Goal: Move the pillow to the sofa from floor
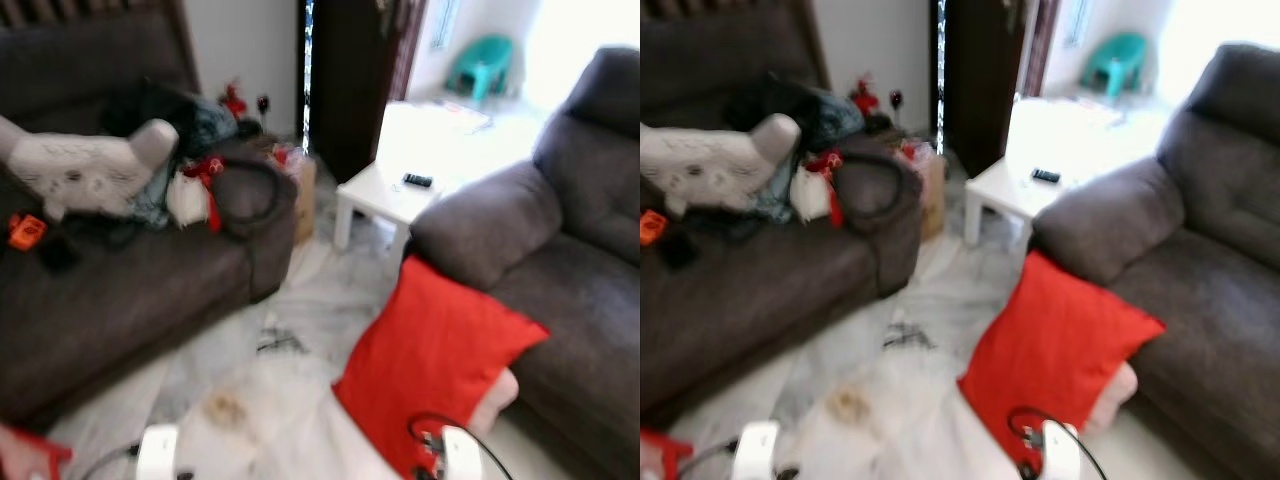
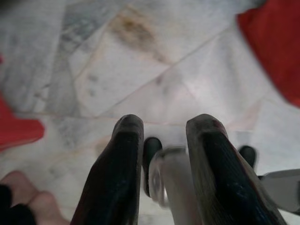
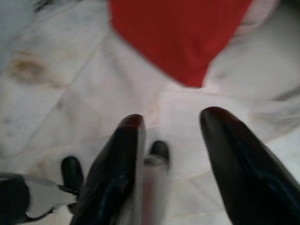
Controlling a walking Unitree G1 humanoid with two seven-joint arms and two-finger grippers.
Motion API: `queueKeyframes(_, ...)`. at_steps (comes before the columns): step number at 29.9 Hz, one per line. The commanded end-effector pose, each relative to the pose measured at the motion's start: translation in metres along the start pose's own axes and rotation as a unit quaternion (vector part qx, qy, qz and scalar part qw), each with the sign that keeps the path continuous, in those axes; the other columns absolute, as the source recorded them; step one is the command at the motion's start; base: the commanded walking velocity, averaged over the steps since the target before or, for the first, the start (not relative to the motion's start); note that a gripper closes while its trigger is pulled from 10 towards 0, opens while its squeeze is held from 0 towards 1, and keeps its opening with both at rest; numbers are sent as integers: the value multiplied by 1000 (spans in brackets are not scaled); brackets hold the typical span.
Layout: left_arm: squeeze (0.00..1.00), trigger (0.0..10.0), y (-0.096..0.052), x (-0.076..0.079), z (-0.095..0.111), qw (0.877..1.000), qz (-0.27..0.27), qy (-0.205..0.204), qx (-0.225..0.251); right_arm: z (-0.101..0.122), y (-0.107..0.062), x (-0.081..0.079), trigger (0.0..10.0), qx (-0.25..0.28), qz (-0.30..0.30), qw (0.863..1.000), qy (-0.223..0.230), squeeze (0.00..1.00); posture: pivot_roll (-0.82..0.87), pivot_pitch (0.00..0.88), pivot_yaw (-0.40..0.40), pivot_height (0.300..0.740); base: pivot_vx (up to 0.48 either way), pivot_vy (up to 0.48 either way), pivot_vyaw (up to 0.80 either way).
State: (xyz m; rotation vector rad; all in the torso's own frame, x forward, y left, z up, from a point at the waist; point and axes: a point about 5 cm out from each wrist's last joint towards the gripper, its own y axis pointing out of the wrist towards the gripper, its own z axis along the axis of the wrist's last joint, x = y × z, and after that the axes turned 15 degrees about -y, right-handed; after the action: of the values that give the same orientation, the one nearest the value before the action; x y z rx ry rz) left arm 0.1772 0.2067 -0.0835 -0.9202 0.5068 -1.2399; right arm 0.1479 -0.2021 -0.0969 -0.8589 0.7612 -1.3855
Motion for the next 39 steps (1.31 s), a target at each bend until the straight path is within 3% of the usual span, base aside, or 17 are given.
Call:
queueKeyframes(1,0,10000,-2,-15,5,1000,24,4,2,12,3,-12,10000,15,16,1000,3,0,60,0,-44,740,364,0,0)
queueKeyframes(18,0,10000,-2,-14,7,1000,24,1,12,13,3,-13,10000,21,19,1000,5,0,60,0,-45,740,21,0,0)
queueKeyframes(24,0,10000,-2,-14,8,1000,26,7,12,14,3,-13,10000,25,25,999,-15,0,60,0,-47,740,0,0,0)
queueKeyframes(32,0,10000,-1,-13,10,999,26,16,16,14,3,-15,10000,28,40,999,-11,0,59,0,-47,740,0,-106,777)
queueKeyframes(39,0,10000,-1,-11,12,999,25,16,19,14,3,-16,10000,26,47,999,-9,0,60,0,-47,740,0,-310,0)
